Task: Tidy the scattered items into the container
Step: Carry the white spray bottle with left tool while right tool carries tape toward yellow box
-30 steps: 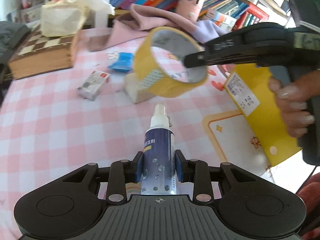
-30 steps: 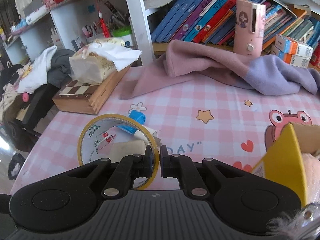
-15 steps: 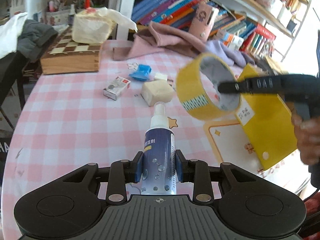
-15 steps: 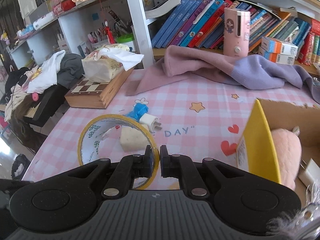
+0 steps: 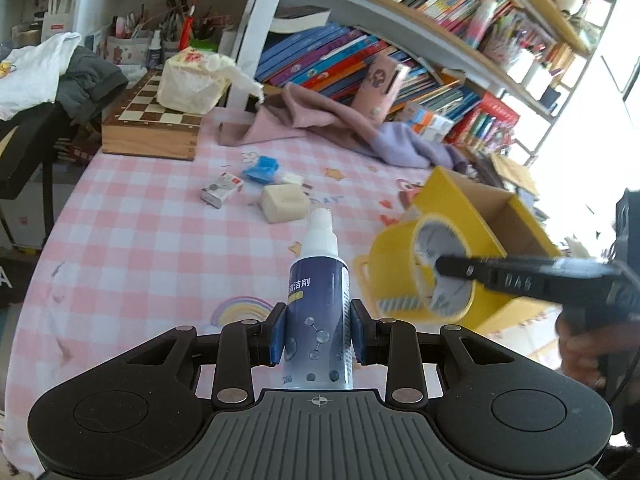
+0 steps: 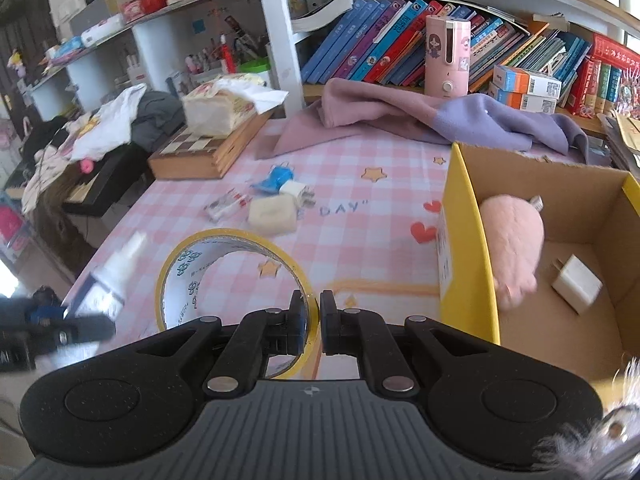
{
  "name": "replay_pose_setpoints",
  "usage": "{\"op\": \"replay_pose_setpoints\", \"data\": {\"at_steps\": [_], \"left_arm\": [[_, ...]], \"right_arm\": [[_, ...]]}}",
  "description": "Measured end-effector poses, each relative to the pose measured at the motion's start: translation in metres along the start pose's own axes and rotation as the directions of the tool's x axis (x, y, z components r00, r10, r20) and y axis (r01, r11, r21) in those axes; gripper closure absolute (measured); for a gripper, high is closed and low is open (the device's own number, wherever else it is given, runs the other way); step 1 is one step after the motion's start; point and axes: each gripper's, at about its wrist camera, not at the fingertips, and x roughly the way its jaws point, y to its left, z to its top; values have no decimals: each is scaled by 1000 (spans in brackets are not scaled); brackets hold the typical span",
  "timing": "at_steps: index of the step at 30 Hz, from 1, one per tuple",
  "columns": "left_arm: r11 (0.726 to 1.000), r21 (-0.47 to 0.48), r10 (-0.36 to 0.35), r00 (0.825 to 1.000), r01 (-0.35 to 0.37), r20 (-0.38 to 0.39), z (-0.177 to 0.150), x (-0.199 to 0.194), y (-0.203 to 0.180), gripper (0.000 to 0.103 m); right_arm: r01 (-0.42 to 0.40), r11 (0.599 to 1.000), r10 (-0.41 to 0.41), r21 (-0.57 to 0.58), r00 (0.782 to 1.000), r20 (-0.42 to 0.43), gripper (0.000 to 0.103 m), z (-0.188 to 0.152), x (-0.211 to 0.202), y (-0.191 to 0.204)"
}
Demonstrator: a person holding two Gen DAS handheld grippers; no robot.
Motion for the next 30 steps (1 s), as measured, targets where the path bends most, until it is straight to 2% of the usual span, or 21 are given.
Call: {"op": "replay_pose_setpoints", "data": {"at_steps": [5, 13, 20, 30], "left_arm": [[999, -12, -40, 999, 40, 19, -20, -27, -15, 72], [994, -44, -102, 995, 102, 3, -63, -65, -32, 72], [989, -55, -140, 990, 139, -16, -90, -87, -44, 72], [973, -12, -231, 972, 231, -46, -100, -85, -68, 72]], "right_arm": [[-21, 1000, 21, 3, 1000, -11, 96, -36, -31, 13], [-30, 1000, 30, -3, 999, -17, 96, -86, -78, 32], [2, 1000, -2, 18, 1000, -25, 96, -125, -112, 37], [98, 990, -97, 99, 995, -12, 96, -152, -148, 21]]}}
